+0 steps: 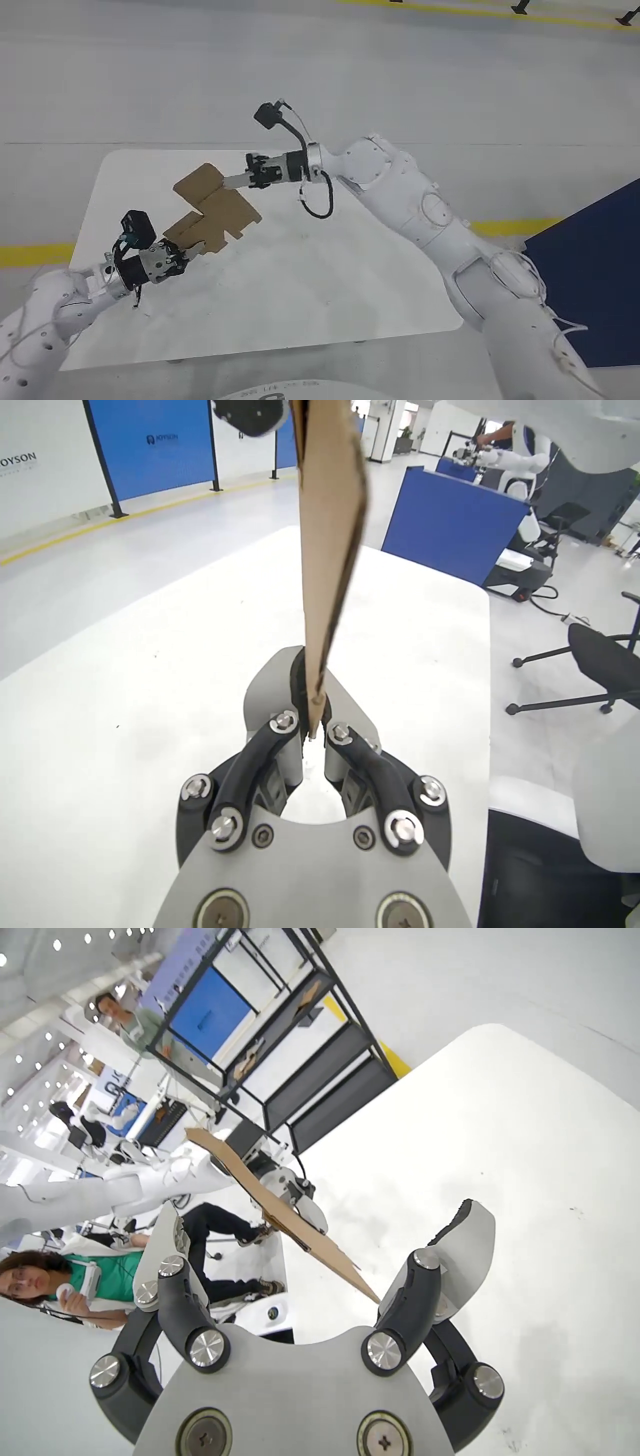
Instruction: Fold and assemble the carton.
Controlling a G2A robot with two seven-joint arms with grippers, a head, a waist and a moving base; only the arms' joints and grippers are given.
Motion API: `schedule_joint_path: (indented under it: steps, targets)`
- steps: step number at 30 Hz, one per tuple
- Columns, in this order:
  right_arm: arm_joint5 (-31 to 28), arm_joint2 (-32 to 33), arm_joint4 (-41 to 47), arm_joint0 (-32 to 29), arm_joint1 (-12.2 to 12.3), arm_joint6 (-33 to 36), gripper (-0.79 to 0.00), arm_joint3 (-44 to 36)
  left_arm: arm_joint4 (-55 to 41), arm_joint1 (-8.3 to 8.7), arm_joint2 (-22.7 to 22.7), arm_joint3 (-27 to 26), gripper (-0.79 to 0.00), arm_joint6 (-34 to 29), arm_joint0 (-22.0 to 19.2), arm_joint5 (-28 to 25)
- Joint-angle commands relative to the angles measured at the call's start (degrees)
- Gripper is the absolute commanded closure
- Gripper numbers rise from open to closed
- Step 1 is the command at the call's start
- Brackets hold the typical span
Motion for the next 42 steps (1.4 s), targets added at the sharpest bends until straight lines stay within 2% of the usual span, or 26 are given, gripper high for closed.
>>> schedule_joint_path:
  steps: [1, 8, 9, 11, 12, 13, 17, 21, 27, 29, 31, 32, 36, 37, 38, 39, 42]
  targets:
    - [-0.9, -0.2, 0.3, 0.4, -0.2, 2.6, -0.785, 0.6, 0.8, 0.13, -0.5, -0.6, 0.000, -0.7, 0.3, 0.2]
    - [-3.6, 0.2, 4.8, 1.3, -0.9, 8.1, -0.785, 2.9, 2.3, 0.33, -0.4, -1.1, 0.000, -1.3, 0.6, -4.0]
    - [-4.1, 0.4, 5.6, 1.5, -1.0, 8.9, -0.763, 3.3, 2.4, 0.31, -0.2, -0.9, 0.000, -1.5, 0.4, -4.6]
    - [-5.0, 0.5, 6.8, 1.7, -1.1, 10.5, -0.582, 3.9, 2.3, 0.26, 0.1, -0.4, 0.000, -1.6, 0.0, -5.3]
    - [-5.4, 0.5, 7.2, 1.8, -1.2, 11.7, -0.422, 4.0, 2.0, 0.21, 0.2, -0.1, 0.000, -1.5, -0.2, -5.8]
    - [-5.8, 0.4, 7.7, 1.8, -1.2, 12.8, -0.385, 4.2, 1.8, 0.17, 0.4, 0.1, 0.000, -1.6, -0.4, -6.1]
    - [-6.6, 0.0, 10.7, 2.1, -1.6, 17.5, -0.302, 4.4, 1.5, -0.03, 1.3, 0.7, 0.000, -2.4, -1.1, -6.8]
    - [-6.3, -0.3, 11.7, 2.5, -2.0, 19.4, -0.289, 4.8, 1.5, -0.23, 2.1, 1.2, 0.000, -3.3, -1.7, -6.9]
    - [-5.7, -0.9, 11.0, 3.1, -2.8, 19.6, -0.228, 5.6, 1.4, -0.46, 2.9, 1.5, 0.000, -3.9, -2.2, -6.9]
    - [-5.3, -1.1, 10.7, 3.3, -3.1, 19.2, -0.185, 5.9, 1.1, -0.49, 2.9, 1.5, 0.000, -3.9, -2.3, -7.1]
    - [-5.1, -1.2, 10.4, 3.5, -3.4, 19.0, -0.080, 6.2, 1.0, -0.51, 3.0, 1.6, 0.000, -4.0, -2.4, -7.2]
    - [-5.1, -1.2, 10.3, 3.5, -3.5, 19.0, 0.000, 6.3, 0.9, -0.52, 3.0, 1.6, 0.000, -4.0, -2.4, -7.3]
    - [-5.4, -1.1, 10.3, 3.6, -3.8, 19.3, 0.000, 7.0, 0.3, -0.57, 2.9, 1.7, 0.000, -3.7, -2.5, -7.6]
    - [-5.6, -1.0, 10.5, 3.6, -3.8, 19.3, 0.000, 7.2, 0.1, -0.58, 3.0, 1.7, -0.089, -3.6, -2.4, -7.8]
    - [-5.8, -0.8, 10.9, 3.6, -3.9, 19.3, 0.000, 7.4, -0.1, -0.59, 3.0, 1.7, -0.339, -3.5, -2.4, -8.0]
    - [-6.0, -0.5, 11.5, 3.5, -3.9, 19.4, 0.000, 7.6, -0.3, -0.61, 3.0, 1.7, -0.767, -3.5, -2.5, -8.0]
    - [-6.2, 0.3, 13.2, 3.5, -3.9, 19.5, 0.000, 8.2, -0.9, -0.66, 2.9, 1.6, -0.785, -3.1, -2.4, -8.0]
